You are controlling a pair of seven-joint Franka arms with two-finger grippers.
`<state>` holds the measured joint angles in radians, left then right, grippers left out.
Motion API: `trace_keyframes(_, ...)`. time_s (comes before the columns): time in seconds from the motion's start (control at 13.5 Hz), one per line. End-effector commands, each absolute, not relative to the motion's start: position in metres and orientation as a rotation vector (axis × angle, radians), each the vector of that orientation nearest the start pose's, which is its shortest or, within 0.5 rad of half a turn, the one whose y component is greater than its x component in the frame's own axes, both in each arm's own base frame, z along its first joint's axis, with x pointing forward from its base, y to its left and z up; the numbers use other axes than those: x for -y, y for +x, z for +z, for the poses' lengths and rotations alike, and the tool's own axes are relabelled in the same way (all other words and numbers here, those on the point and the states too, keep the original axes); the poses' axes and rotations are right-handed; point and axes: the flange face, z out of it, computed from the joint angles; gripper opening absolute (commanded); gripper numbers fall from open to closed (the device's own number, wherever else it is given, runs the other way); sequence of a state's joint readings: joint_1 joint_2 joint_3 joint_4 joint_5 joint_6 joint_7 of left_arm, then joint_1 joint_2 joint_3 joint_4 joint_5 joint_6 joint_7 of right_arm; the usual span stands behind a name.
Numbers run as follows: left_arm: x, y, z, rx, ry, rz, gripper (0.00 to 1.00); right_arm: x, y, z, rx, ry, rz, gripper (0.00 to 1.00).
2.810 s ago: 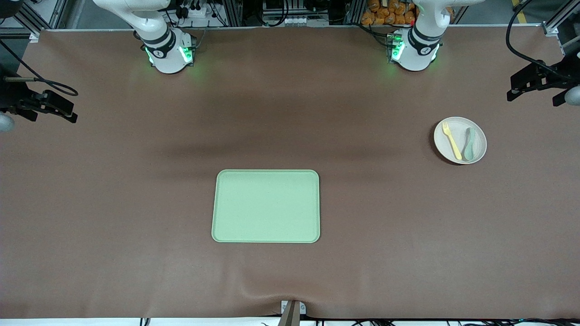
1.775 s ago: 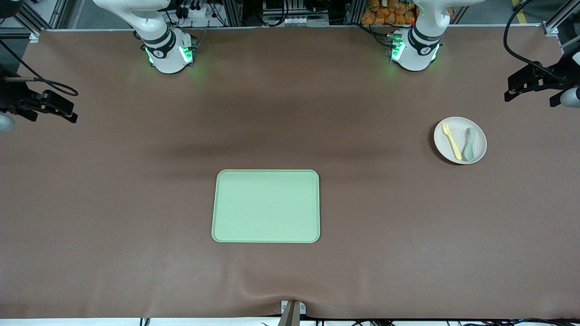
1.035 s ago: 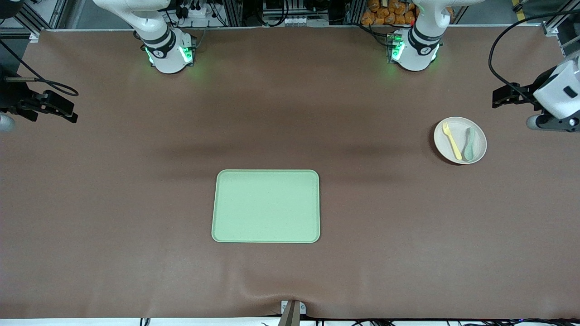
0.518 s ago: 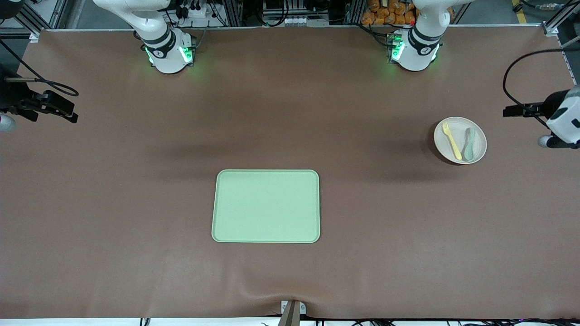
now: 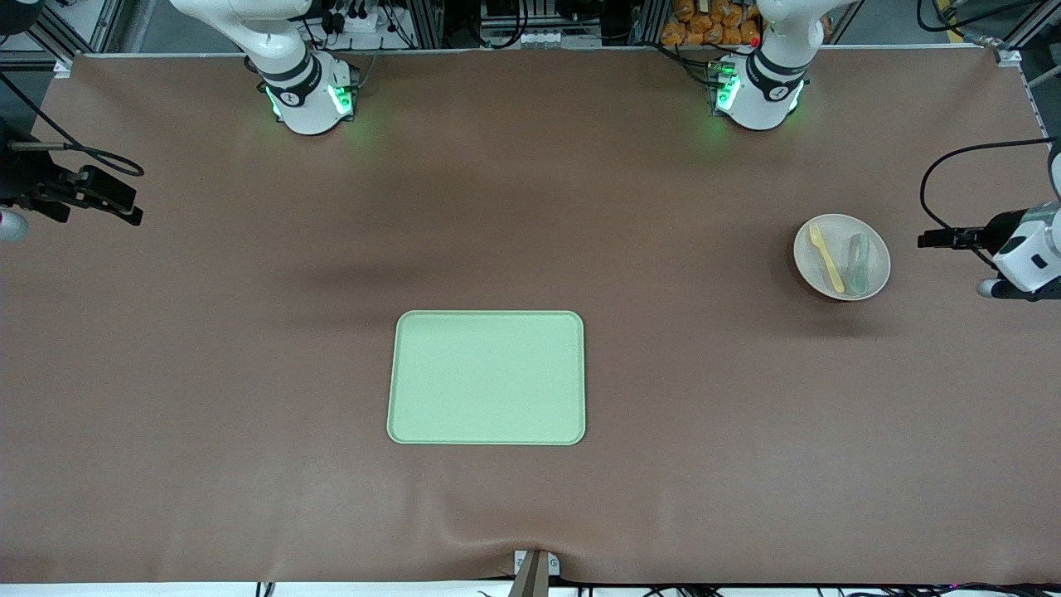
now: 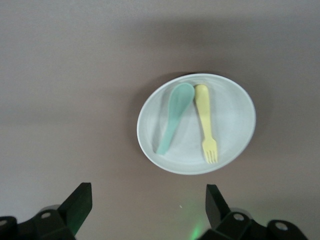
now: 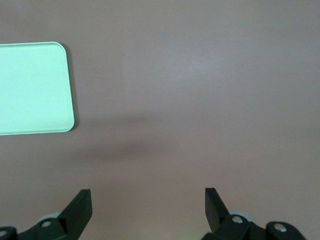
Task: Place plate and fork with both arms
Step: 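Move the left gripper down toward the rim of the white plate, then close the left gripper on the plate rim and lift it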
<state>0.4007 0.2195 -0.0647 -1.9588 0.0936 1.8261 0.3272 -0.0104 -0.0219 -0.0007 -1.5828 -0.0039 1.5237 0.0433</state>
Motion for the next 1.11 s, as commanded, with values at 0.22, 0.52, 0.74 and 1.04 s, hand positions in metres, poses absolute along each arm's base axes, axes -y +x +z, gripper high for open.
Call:
trace_keyframes(0.22,-0.231,0.490,0.259,-0.132,-3.186,0.487,1.00,0.008,0.541,0.625,-0.069,-3.159,0.058,1.00)
trace_keyframes(0.52,-0.243,0.484,0.225,-0.185,-3.203,0.458,1.00,0.008,0.541,0.626,-0.069,-3.159,0.053,1.00)
trace_keyframes(0.74,-0.241,0.487,0.208,-0.193,-3.206,0.437,1.00,0.008,0.542,0.627,-0.068,-3.159,0.043,1.00)
trace_keyframes(1.04,-0.238,0.485,0.193,-0.183,-3.224,0.454,1.00,0.007,0.542,0.627,-0.066,-3.158,0.041,1.00)
